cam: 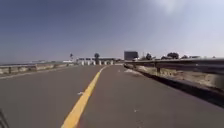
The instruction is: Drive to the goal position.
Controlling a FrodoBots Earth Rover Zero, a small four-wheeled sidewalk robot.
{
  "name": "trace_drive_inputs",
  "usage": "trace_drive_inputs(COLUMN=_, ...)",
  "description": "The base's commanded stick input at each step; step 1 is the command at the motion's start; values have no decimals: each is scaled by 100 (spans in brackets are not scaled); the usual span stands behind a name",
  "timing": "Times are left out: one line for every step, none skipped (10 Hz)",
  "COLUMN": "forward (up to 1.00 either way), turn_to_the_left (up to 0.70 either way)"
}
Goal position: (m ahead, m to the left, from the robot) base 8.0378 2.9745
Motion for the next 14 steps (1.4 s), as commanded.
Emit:
trace_drive_inputs(forward=50, turn_to_the_left=0)
trace_drive_inputs(forward=50, turn_to_the_left=0)
trace_drive_inputs(forward=50, turn_to_the_left=0)
trace_drive_inputs(forward=50, turn_to_the_left=0)
trace_drive_inputs(forward=50, turn_to_the_left=0)
trace_drive_inputs(forward=50, turn_to_the_left=0)
trace_drive_inputs(forward=50, turn_to_the_left=0)
trace_drive_inputs(forward=50, turn_to_the_left=0)
trace_drive_inputs(forward=50, turn_to_the_left=0)
trace_drive_inputs(forward=50, turn_to_the_left=0)
trace_drive_inputs(forward=50, turn_to_the_left=0)
trace_drive_inputs(forward=50, turn_to_the_left=0)
trace_drive_inputs(forward=50, turn_to_the_left=0)
trace_drive_inputs(forward=50, turn_to_the_left=0)
